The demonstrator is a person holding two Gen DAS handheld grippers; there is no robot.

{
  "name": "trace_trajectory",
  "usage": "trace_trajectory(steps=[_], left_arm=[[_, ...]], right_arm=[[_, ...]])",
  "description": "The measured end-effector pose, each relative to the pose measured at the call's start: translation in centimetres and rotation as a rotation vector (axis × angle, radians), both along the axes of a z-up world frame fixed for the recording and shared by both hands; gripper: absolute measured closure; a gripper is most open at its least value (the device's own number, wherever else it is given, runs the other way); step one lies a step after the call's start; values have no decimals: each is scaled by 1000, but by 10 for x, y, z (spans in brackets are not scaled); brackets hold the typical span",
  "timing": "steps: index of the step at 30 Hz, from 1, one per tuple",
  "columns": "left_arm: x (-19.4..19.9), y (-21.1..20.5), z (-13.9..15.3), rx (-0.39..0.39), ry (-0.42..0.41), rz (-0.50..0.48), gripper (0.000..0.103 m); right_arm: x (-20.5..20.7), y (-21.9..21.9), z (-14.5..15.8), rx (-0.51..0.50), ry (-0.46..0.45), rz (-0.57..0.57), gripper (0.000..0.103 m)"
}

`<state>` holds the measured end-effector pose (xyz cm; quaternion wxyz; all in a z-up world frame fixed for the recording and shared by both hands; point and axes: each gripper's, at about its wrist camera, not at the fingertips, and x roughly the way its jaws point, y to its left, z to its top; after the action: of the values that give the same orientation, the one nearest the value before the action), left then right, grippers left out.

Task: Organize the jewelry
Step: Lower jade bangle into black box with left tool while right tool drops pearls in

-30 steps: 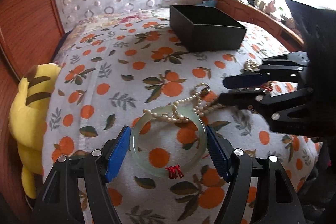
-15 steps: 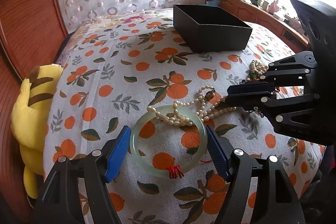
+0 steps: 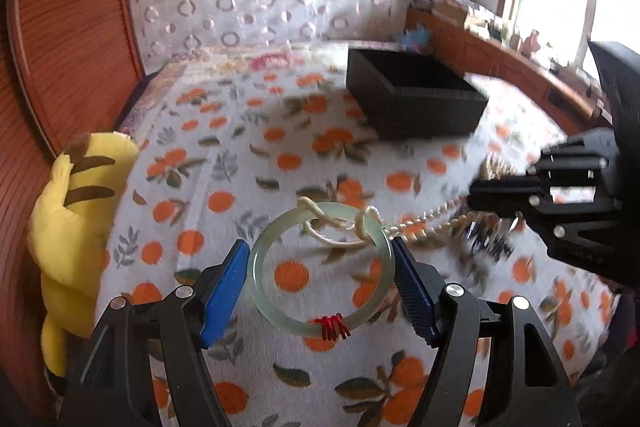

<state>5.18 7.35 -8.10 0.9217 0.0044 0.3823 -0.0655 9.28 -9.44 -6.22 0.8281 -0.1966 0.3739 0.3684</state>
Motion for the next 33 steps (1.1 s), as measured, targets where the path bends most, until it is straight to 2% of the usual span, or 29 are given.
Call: trace_trajectory(steps=[5,14,25,33], left_arm=[[0,1,24,-47,-67,25,35],[13,-18,51,-38,-125,16,35],[40,-49,65,-18,-140,-48,35],[58,-57,70,-7,-144,-52,35]], right_arm=[[-3,-21,19,31,-32,-28,98],[-2,-52,55,75,-106,-75,98],[16,-63,107,136,-220,-108,98],[34,-60,147,158,-306,-120,98]])
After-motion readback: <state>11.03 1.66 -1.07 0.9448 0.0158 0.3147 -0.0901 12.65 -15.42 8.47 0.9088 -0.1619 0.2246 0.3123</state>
